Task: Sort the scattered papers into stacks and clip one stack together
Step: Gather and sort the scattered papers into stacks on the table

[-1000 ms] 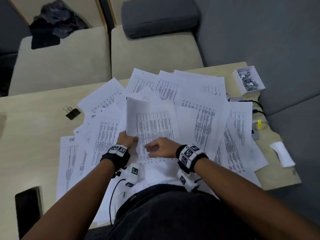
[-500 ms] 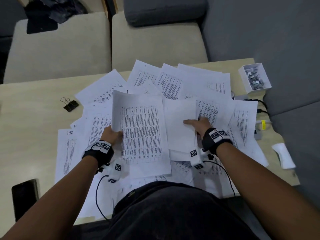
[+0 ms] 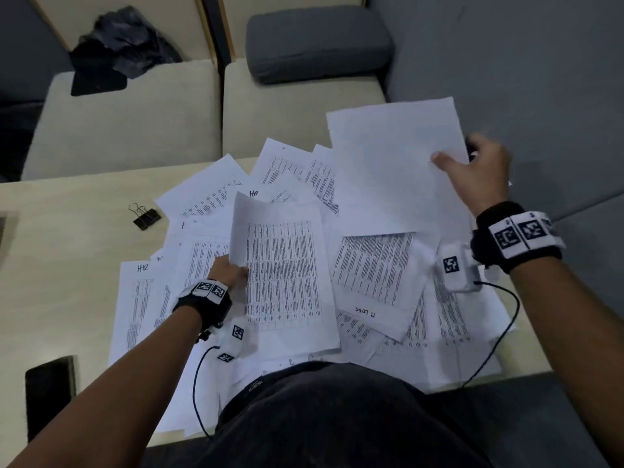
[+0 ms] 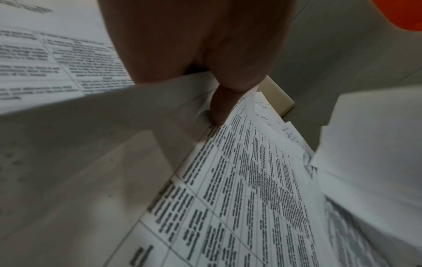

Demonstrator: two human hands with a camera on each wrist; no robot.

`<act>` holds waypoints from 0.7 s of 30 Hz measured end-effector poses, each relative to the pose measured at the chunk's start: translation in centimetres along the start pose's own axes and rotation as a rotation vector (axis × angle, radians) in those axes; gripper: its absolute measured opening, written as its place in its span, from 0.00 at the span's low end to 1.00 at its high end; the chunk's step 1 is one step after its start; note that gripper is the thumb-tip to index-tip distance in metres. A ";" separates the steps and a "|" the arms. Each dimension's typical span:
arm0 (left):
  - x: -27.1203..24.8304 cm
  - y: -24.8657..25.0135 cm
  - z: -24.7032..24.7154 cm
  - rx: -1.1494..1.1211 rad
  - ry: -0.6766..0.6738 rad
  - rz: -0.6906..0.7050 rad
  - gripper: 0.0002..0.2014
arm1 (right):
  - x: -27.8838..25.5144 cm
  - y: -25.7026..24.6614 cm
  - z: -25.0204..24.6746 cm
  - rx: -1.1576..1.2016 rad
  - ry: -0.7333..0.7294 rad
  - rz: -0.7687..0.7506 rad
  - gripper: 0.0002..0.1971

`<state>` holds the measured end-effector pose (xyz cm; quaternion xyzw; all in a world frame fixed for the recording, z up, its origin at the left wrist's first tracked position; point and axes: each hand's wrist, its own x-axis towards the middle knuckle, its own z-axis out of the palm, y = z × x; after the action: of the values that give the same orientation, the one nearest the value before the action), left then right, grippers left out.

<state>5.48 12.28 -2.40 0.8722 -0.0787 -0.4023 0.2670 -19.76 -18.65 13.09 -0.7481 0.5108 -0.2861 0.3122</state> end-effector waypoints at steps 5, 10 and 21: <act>-0.3 1.8 1.4 0.015 -0.026 0.031 0.16 | -6.7 -3.4 2.0 0.049 -0.298 -0.380 0.10; -0.1 3.5 2.4 -0.061 -0.124 0.018 0.18 | -14.5 0.9 9.5 -0.235 -0.785 -0.451 0.08; -1.4 2.1 4.5 -0.221 -0.112 -0.041 0.24 | -18.2 3.7 13.2 -0.285 -1.289 -0.386 0.12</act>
<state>1.39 9.20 -2.82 0.8151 -0.0310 -0.4618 0.3484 -17.79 -0.20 -0.11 -0.8804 0.1133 0.2355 0.3958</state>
